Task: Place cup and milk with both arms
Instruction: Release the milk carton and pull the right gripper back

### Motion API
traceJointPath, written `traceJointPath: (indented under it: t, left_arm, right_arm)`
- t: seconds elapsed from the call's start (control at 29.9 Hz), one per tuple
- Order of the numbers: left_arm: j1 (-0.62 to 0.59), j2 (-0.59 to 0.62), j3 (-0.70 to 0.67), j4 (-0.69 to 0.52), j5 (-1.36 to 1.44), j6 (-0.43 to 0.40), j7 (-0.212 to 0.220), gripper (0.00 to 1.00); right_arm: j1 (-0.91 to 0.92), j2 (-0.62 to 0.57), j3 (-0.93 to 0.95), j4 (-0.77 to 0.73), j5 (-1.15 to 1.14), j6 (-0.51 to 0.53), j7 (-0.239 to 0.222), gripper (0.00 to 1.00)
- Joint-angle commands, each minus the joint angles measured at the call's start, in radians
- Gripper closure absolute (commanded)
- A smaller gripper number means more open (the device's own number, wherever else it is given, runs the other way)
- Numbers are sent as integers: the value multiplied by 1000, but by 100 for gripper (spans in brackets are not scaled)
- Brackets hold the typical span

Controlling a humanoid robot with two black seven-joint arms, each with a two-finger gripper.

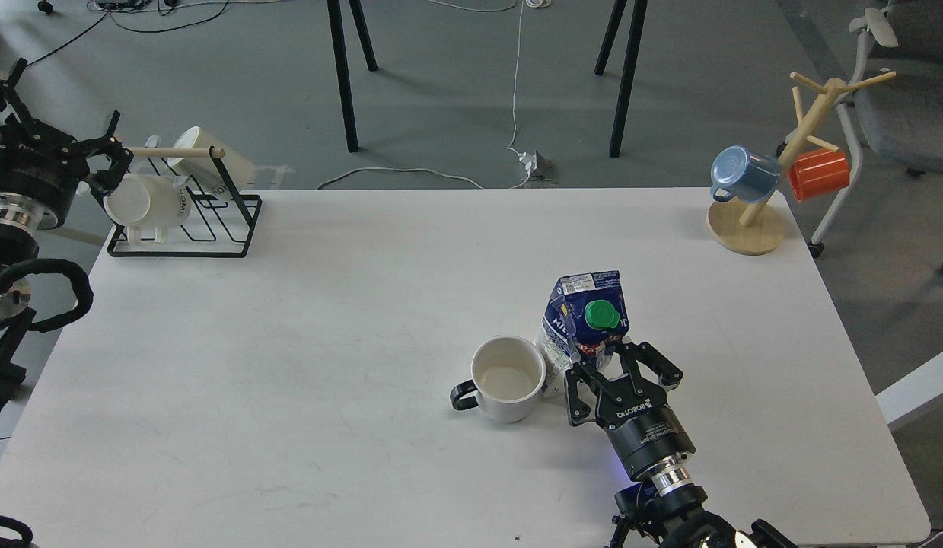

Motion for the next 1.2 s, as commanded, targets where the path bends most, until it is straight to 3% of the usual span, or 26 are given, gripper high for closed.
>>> traceJointPath:
  t: [0.0, 0.2, 0.43, 0.64, 0.77, 1.0, 1.17]
  left_arm:
    - [0, -1, 0, 0, 0, 0, 0, 0]
    - [2, -1, 0, 0, 0, 0, 0, 0]
    - [2, -3, 0, 0, 0, -2, 0, 0]
    - [2, -4, 0, 0, 0, -6, 0, 0]
    - [2, -3, 0, 0, -2, -9, -2, 0]
    - [-15, -4, 0, 0, -2, -22, -2, 0]
    - [-15, -6, 0, 0, -2, -22, -2, 0]
  right_arm:
    - [0, -2, 0, -7, 0, 0, 0, 29]
    - [-3, -2, 2, -10, 0, 0, 5, 3]
    - [-23, -28, -12, -2, -1, 0, 0, 2]
    - [-73, -109, -46, 13, -3, 0, 0, 2]
    - [-129, -210, -31, 110, -5, 0, 2, 2]
    - [-91, -496, 158, 208, -6, 0, 3, 1]
    - [-14, -522, 340, 161, -11, 0, 8, 1]
